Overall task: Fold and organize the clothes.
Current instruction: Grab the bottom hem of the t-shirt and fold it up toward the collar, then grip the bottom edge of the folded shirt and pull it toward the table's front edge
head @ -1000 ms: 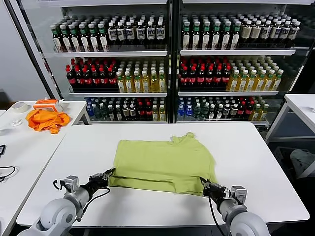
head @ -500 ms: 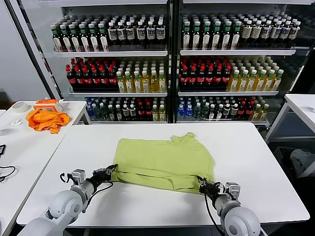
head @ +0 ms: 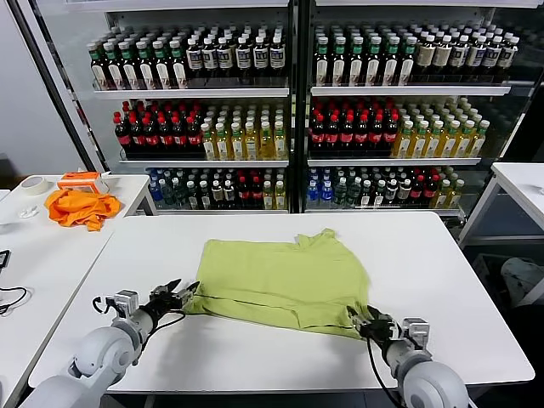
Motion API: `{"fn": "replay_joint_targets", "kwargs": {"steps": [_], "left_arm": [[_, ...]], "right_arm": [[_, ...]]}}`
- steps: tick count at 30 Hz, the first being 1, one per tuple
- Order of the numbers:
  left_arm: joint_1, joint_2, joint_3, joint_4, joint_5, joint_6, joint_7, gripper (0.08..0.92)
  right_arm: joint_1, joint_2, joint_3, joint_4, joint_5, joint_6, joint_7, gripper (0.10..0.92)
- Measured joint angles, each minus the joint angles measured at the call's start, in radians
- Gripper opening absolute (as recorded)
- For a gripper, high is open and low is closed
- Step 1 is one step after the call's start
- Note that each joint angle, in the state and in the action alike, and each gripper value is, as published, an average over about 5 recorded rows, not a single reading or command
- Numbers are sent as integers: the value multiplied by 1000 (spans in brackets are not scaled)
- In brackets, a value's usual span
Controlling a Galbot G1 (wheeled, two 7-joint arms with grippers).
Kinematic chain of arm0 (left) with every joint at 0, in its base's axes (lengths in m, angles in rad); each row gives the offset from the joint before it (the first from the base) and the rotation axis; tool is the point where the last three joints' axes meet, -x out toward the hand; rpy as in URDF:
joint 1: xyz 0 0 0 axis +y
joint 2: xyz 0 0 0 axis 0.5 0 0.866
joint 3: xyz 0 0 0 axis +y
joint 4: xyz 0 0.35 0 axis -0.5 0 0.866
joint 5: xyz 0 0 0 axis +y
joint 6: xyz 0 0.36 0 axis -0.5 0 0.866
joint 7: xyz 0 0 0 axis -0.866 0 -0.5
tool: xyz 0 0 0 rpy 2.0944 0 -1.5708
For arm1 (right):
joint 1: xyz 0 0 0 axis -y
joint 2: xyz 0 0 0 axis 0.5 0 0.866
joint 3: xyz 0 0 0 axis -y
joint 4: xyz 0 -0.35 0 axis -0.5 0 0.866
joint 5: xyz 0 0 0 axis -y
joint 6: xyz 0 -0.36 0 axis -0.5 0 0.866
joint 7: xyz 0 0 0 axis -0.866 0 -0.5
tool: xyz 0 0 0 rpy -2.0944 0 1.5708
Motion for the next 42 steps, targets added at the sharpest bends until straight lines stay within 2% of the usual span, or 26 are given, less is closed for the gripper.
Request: {"fn": "replay_joint_targets", "kwargs": {"steps": [4,8,13,16,19,37,39,42], "left_arm": [[46,2,-31,-43,-1,18,-4,739],[96,0,-54,-85,2,35,-14,813],[147,-1,-72,-123,7,50,-24,822],[162,-5,-74,-130,12,55,-27,818],[166,-12,-71,-130,20,56,-26,772],[148,-31,-34,-100,61,60,-18,256],[153,-29,-35,-104,61,60,-15,196],[166,-22,-41,-115,61,62,-13,117]], "right_arm": [[-29,10,6,5,-51,20,-11,809],[-44,23,0,5,-95,40,-16,822],[-48,38,-15,-3,-128,55,-16,818],[-48,43,-24,-11,-138,64,-17,775],[-49,44,-29,-19,-141,70,-19,693],[-34,40,-33,-40,-110,56,-17,175],[-41,34,-28,-31,-104,50,-18,140],[-61,21,-20,-6,-99,39,-20,128]]}}
